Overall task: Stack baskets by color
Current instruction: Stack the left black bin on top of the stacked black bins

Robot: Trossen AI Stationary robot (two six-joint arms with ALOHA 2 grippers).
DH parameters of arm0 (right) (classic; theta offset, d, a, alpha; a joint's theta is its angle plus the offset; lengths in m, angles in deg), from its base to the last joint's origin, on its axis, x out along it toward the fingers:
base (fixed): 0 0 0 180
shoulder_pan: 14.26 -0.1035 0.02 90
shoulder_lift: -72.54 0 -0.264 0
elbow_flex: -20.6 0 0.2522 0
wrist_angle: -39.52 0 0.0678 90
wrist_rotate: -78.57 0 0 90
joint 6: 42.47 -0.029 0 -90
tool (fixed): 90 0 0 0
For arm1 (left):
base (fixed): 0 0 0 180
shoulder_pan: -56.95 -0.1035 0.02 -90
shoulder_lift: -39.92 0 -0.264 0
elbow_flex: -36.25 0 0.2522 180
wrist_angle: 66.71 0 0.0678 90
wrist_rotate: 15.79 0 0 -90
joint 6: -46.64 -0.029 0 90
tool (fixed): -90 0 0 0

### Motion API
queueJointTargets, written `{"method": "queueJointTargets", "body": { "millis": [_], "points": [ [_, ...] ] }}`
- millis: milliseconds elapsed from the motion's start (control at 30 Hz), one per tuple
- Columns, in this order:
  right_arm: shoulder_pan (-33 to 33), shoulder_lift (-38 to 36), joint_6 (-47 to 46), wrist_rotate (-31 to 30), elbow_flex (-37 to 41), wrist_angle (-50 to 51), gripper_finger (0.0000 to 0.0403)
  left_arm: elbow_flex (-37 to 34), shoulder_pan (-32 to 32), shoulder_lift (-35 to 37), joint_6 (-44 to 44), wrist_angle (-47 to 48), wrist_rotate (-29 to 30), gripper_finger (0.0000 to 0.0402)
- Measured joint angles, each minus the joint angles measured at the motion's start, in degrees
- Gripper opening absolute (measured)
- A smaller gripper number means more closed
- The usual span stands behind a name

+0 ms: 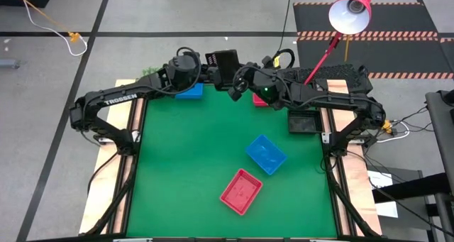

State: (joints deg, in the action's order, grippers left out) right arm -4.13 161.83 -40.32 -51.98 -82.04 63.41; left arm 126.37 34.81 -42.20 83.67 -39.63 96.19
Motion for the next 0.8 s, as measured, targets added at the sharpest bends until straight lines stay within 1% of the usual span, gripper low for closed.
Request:
{"method": "queueJointTargets", "body": {
  "millis": [100, 267, 367, 433, 467, 533, 700, 800],
  "points": [
    [0.01, 0.0, -0.14, -0.11, 0.0, -0.02, 0.0078, 0.0, 0.03, 0.0, 0.98, 0.0, 0.11, 0.0018],
    [0.02, 0.0, -1.54, -0.35, 0.0, -0.05, 0.0033, 0.0, 0.51, 0.0, 2.26, 0.16, -0.09, 0.002],
    [0.04, -0.08, -2.64, -0.87, 0.0, -0.06, 0.0012, 0.0, 1.17, 0.23, 2.16, 0.36, -2.17, 0.0023],
    [0.04, -0.17, -3.32, -1.1, -0.06, -0.04, 0.0006, -0.02, 1.96, 0.34, 2.47, 0.36, -3.51, 0.0038],
    [0.04, -0.2, -3.34, -1.41, -0.07, -0.03, 0.0006, -0.03, 2.47, 0.48, 2.65, 0.38, -4.13, 0.0051],
    [0.04, -0.2, -3.45, -2.54, -0.07, 0.05, 0.0009, -0.09, 3.48, 1.19, 3.67, 0.63, -4.9, 0.009],
    [0.07, -0.14, -4.32, -2.72, -0.07, -0.02, 0.0009, -0.07, 4.5, 2.07, 8.17, 0.34, -5.58, 0.0216],
    [0.33, -0.02, -3.57, -2.73, -0.07, 0.13, 0.0005, -0.07, 4.52, 2.73, 5.44, 0.37, -10.74, 0.0281]
  ]
}}
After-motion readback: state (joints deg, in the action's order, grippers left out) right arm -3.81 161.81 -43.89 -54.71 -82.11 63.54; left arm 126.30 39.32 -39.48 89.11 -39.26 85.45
